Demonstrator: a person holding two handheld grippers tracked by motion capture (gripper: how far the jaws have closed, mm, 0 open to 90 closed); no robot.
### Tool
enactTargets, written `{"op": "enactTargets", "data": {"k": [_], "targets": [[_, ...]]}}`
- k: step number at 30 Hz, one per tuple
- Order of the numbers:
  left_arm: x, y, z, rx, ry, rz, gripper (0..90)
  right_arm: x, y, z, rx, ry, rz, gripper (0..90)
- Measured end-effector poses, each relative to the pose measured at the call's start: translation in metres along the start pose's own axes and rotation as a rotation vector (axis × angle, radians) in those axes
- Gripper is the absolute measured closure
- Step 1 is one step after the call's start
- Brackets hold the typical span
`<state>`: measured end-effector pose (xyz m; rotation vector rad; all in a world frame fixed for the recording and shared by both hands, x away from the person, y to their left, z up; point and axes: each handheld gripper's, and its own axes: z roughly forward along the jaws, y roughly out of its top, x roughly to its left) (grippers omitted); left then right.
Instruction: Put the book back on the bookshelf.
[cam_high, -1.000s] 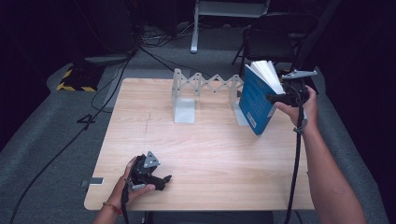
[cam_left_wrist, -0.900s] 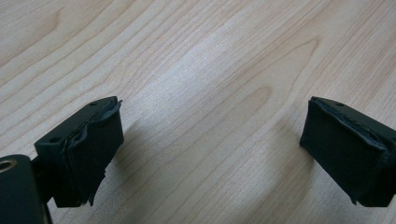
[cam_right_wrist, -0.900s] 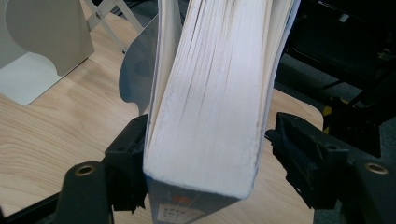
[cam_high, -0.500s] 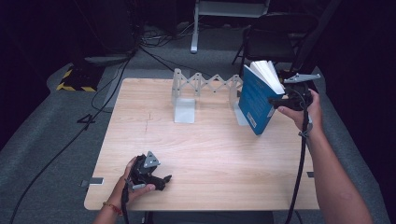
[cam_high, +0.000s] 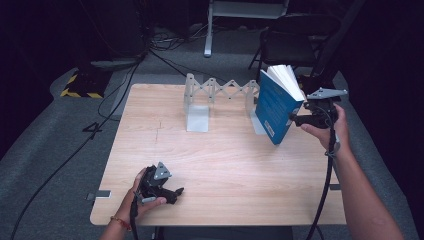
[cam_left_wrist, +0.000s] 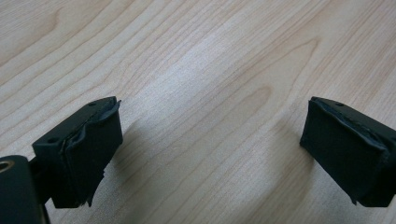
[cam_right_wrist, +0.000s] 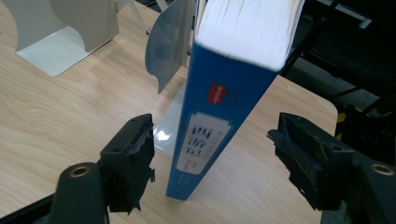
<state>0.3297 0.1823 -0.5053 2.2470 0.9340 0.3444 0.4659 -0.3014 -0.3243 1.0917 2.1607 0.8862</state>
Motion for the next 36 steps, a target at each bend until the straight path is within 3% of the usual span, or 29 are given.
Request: {"op": "enactTargets", "data": {"k": [9,20,36], "targets": [[0.000,0.000,0.000,0.000,0.000,0.000,5.5,0.002,-0.025,0.000,0.007,0.002,-0.012,28.9],[0.000,0.000,0.000,0.000,-0.001,-0.001,5.5,0.006,-0.061,0.001,0.019,0.041,-0.050,28.7],[0.000,0.000,0.000,0.000,0.000,0.000,5.5,0.019,-0.094,0.001,0.045,0.058,-0.120,28.2]]}}
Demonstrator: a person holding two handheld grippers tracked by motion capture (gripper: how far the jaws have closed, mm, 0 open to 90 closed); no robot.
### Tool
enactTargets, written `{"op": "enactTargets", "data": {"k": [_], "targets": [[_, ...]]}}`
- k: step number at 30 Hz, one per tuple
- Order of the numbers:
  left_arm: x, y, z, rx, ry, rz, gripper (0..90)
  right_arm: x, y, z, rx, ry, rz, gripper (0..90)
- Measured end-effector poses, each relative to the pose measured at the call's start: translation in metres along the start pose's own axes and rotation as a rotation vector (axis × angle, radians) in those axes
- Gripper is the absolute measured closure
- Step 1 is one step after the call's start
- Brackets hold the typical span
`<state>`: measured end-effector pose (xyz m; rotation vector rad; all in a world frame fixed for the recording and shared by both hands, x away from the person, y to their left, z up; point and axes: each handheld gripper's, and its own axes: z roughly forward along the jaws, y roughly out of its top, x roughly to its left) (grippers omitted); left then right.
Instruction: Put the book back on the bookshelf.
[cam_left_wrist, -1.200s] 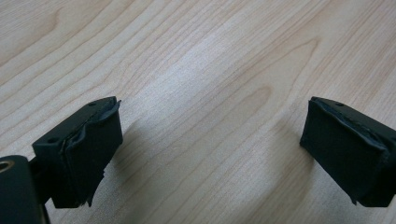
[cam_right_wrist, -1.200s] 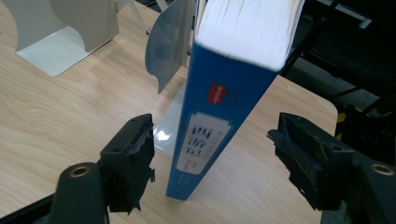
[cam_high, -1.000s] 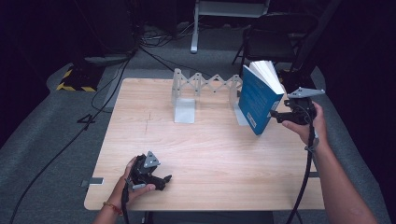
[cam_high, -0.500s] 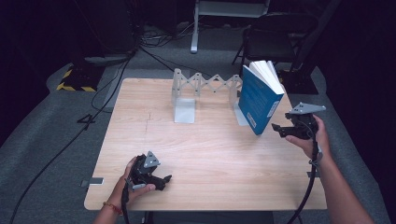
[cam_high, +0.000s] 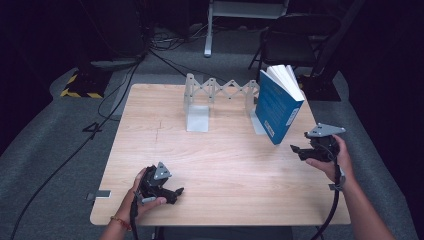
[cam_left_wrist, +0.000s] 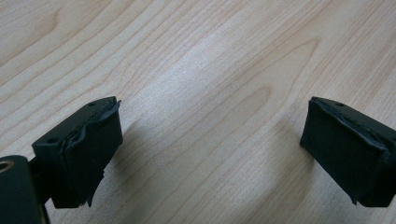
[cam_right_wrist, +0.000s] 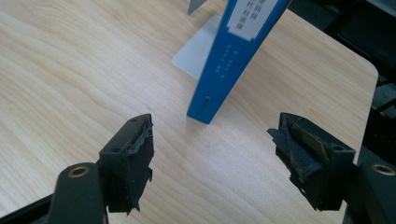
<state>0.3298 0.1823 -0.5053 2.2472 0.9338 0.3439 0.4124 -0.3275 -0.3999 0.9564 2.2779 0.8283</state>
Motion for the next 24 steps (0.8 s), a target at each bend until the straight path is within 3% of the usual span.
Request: {"op": "enactTargets", "data": {"k": [9,12,24], "targets": [[0.000,0.000,0.000,-0.001,0.001,-0.005,5.4,0.011,-0.021,0.000,-0.004,0.039,-0.073,27.7],[0.000,0.000,0.000,0.000,0.000,-0.002,5.3,0.016,-0.029,0.002,0.014,0.024,-0.099,27.4],[0.000,0.000,0.000,0.001,0.001,-0.002,5.2,0.024,-0.062,0.007,0.015,0.024,-0.085,23.7]]}}
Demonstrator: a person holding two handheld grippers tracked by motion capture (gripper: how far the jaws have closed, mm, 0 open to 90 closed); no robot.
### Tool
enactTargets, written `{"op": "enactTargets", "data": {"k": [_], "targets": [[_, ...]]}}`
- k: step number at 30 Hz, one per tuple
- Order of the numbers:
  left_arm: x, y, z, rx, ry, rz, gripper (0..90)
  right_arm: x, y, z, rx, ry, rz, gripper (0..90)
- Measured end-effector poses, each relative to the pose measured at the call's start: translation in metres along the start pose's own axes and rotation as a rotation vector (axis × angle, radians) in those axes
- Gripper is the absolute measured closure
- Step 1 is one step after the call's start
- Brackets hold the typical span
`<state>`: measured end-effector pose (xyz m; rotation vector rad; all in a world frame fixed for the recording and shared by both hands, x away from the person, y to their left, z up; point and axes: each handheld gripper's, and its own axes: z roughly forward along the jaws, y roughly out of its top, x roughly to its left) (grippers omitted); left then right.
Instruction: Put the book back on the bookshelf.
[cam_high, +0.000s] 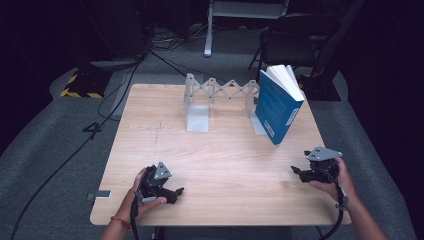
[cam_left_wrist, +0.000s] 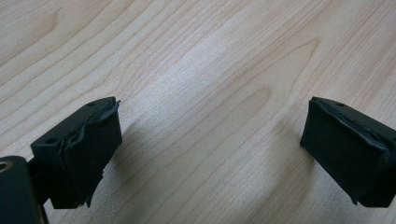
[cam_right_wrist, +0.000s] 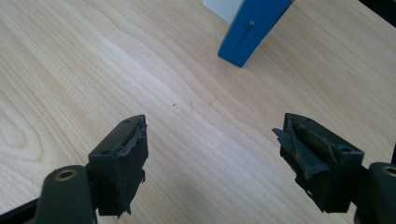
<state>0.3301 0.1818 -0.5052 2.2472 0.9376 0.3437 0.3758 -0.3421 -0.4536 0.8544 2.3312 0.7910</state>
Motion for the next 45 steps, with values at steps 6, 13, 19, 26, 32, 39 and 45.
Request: {"op": "enactTargets", "data": {"k": [6,13,19,26,32,39,45], "targets": [[0.000,0.000,0.000,0.000,0.000,0.000,5.2,0.001,-0.018,-0.002,-0.006,0.042,0.021,23.5],[0.000,0.000,0.000,0.000,-0.002,-0.004,5.2,0.003,-0.046,-0.005,0.002,0.060,0.054,23.4],[0.000,0.000,0.001,0.000,-0.002,-0.002,5.0,0.000,-0.066,-0.008,-0.017,0.081,0.106,23.4],[0.000,0.000,0.001,0.000,-0.002,-0.002,4.9,-0.002,-0.082,-0.013,-0.031,0.080,0.178,21.8],[0.000,0.000,0.001,-0.001,-0.002,-0.002,5.0,-0.005,-0.096,-0.019,-0.048,0.081,0.248,19.4],[0.000,0.000,0.000,0.000,0.003,-0.004,5.1,-0.007,-0.104,-0.025,-0.041,0.097,0.291,19.4],[0.000,0.000,0.001,-0.001,-0.001,-0.003,5.0,-0.008,-0.104,-0.025,-0.043,0.097,0.286,19.3]]}}
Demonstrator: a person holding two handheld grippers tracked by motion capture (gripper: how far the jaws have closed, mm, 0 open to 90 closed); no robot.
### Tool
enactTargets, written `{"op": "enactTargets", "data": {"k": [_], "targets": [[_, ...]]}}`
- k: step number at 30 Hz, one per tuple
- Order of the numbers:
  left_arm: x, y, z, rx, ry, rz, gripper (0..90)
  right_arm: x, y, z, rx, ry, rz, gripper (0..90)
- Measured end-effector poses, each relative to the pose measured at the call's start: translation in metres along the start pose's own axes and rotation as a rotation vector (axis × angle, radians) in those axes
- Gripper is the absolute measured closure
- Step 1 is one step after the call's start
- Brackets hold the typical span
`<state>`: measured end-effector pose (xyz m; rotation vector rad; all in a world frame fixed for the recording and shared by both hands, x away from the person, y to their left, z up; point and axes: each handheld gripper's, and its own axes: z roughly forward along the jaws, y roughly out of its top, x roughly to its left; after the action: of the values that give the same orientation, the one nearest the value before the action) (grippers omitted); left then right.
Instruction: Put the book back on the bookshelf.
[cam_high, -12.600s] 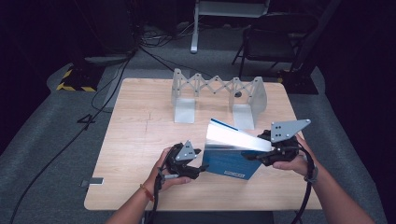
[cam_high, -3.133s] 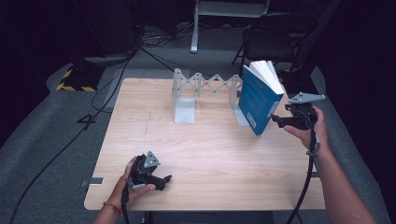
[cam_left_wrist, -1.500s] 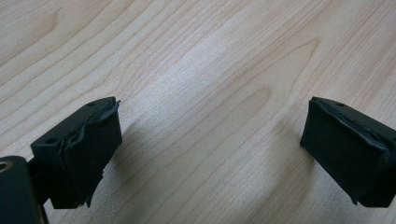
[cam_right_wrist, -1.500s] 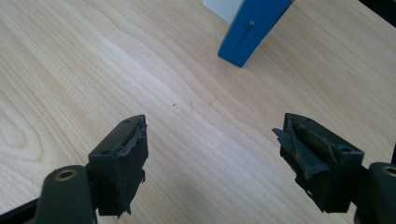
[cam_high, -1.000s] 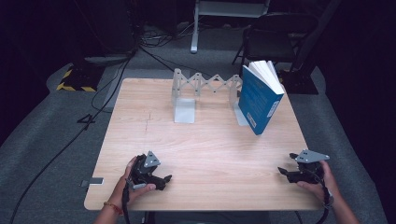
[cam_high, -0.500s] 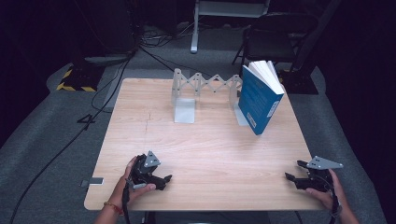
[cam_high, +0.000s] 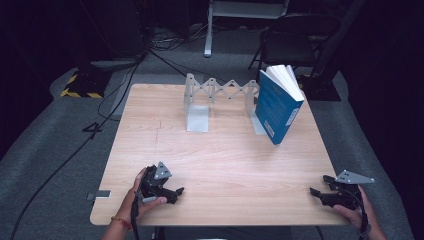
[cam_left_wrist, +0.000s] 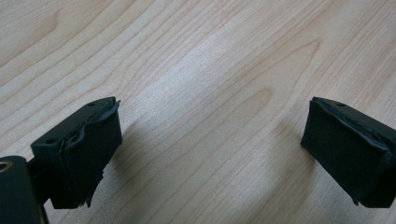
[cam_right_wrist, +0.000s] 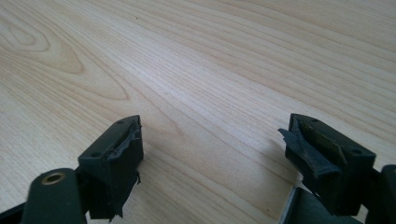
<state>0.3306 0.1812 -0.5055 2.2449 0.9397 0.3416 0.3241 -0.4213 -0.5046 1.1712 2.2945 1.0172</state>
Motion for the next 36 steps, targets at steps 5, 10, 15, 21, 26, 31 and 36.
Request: {"op": "enactTargets", "data": {"k": [5,10,15,21,26,31,36], "targets": [[-0.0003,0.0012,0.0012,0.003,0.005,-0.005,3.5,0.0000,0.0000,-0.0001,0.001,0.000,0.002,19.3],[-0.0003,0.0012,0.0012,0.004,0.006,-0.004,3.5,-0.0002,0.0002,0.0002,0.001,0.002,0.000,19.1],[-0.0001,0.0012,0.0013,0.003,0.004,-0.003,3.5,-0.0001,0.0003,0.0005,0.001,-0.002,0.003,19.1],[0.0013,0.0018,0.0015,0.008,-0.008,0.005,3.0,-0.0004,0.0003,0.0006,-0.001,-0.007,0.001,19.1],[0.0013,0.0021,0.0020,0.008,-0.010,0.004,2.6,-0.0004,0.0003,0.0005,0.001,-0.008,0.007,19.1],[0.0014,0.0021,0.0020,0.008,-0.010,0.004,2.6,-0.0004,0.0003,0.0005,0.000,-0.011,0.008,19.1],[0.0014,0.0022,0.0022,0.007,-0.007,0.006,2.5,-0.0005,0.0003,0.0005,0.000,-0.009,0.008,19.1]]}}
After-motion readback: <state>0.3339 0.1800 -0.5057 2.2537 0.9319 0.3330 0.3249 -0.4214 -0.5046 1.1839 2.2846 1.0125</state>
